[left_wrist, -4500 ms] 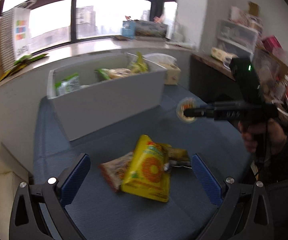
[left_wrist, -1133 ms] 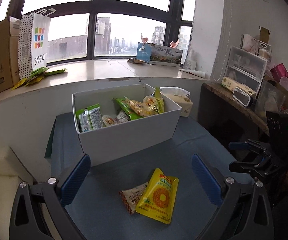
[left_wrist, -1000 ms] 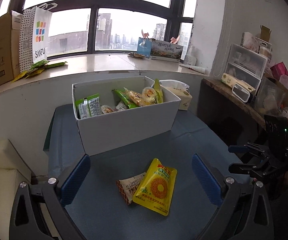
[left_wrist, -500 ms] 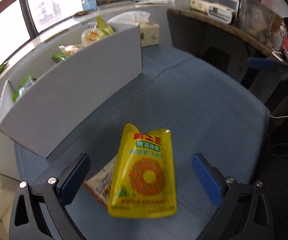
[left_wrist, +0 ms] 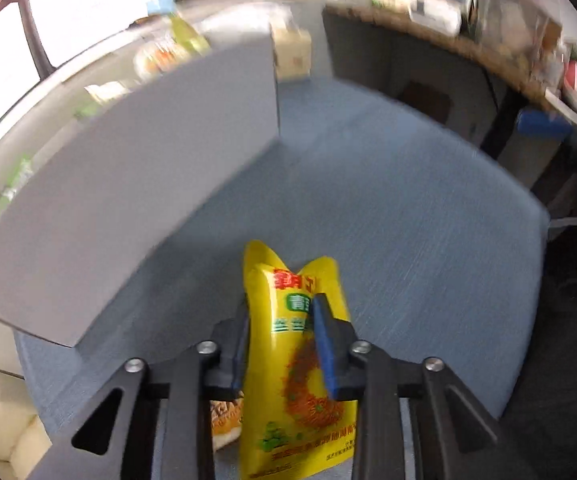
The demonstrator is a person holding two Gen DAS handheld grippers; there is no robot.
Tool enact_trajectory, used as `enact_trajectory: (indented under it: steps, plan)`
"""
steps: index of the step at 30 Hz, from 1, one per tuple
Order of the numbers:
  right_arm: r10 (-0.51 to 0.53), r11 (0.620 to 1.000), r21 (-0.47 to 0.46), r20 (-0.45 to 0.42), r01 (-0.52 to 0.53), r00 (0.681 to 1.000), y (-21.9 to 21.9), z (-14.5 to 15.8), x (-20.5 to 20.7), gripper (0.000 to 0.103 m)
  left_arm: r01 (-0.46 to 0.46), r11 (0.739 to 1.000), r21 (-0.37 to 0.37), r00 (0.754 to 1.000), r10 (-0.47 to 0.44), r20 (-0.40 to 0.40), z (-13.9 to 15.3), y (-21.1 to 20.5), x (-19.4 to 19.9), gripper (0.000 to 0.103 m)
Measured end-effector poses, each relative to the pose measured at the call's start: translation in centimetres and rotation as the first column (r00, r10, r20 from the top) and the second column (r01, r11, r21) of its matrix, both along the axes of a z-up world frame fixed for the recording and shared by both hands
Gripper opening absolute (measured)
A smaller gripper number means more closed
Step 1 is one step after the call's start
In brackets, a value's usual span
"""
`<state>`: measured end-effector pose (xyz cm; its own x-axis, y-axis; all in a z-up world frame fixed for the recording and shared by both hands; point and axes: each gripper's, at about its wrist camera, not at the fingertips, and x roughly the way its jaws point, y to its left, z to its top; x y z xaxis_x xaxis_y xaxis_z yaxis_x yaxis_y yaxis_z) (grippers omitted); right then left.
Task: Organize snacks
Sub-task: 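Grasp the yellow sunflower-seed bag with the left gripper, then grasp the orange cake packet with the right gripper while the left lifts its bag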
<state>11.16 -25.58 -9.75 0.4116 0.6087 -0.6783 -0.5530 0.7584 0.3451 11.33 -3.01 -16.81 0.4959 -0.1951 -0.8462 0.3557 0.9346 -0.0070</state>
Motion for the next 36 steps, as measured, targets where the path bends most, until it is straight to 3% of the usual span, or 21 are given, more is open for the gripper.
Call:
enact_trajectory:
  steps: [6, 9, 12, 15, 18, 22, 25, 29, 31, 32, 33, 36]
  plan:
    - [0.034, 0.999, -0.019, -0.014, -0.034, 0.999, 1.2, -0.6, 0.1, 0.103, -0.099, 0.988, -0.122, 0.98, 0.118, 0.163, 6.1, 2.9, -3.5, 0.027]
    - [0.099, 0.994, -0.04, -0.014, -0.1, 0.995, 2.9, -0.9, 0.2, 0.103, -0.192, 0.977, -0.087, 0.947, 0.208, 0.244, 8.0, 4.6, -5.4, 0.027]
    - [0.198, 0.976, -0.096, 0.005, -0.196, 0.98, 5.7, -1.3, 0.5, 0.103, -0.249, 0.961, -0.119, 0.926, 0.273, 0.261, 9.2, 6.2, -7.1, 0.027]
    - [0.328, 0.931, -0.178, 0.025, -0.318, 0.944, 9.8, -1.9, 0.6, 0.103, -0.296, 0.946, -0.133, 0.904, 0.323, 0.281, 9.7, 7.8, -9.1, 0.027]
    - [0.473, 0.858, -0.236, 0.015, -0.457, 0.881, 14.5, -3.0, 0.4, 0.103, -0.341, 0.933, -0.118, 0.884, 0.36, 0.297, 9.9, 9.3, -10.6, 0.027]
    - [0.604, 0.759, -0.301, -0.005, -0.577, 0.797, 20.0, -5.4, -0.1, 0.103, -0.374, 0.914, -0.156, 0.863, 0.404, 0.302, 9.6, 10.3, -12.5, 0.027]
    - [0.65, 0.708, -0.339, -0.03, -0.619, 0.76, 22.6, -7.3, 0.0, 0.103, -0.38, 0.907, -0.182, 0.857, 0.419, 0.3, 9.4, 11.1, -13.4, 0.027]
    - [0.664, 0.673, -0.369, -0.081, -0.641, 0.743, 24.5, -9.2, 0.2, 0.102, -0.4, 0.903, -0.158, 0.851, 0.43, 0.302, 8.9, 11.5, -14.0, 0.027]
    - [0.663, 0.665, -0.364, -0.115, -0.652, 0.74, 24.6, -10.0, 0.3, 0.086, -0.401, 0.9, -0.173, 0.854, 0.435, 0.285, 8.6, 11.7, -14.2, 0.027]
    - [0.652, 0.66, -0.383, -0.136, -0.646, 0.746, 24.8, -10.5, 0.5, 0.071, -0.406, 0.897, -0.174, 0.852, 0.44, 0.282, 8.3, 11.8, -14.2, 0.027]
    - [0.653, 0.664, -0.407, -0.093, -0.627, 0.752, 24.6, -10.4, 0.3, 0.05, -0.408, 0.897, -0.172, 0.853, 0.442, 0.277, 8.1, 11.8, -14.3, 0.027]
    - [0.643, 0.679, -0.396, -0.085, -0.618, 0.761, 24.1, -10.0, 0.3, 0.044, -0.405, 0.895, -0.186, 0.854, 0.443, 0.273, 7.9, 11.7, -14.5, 0.027]
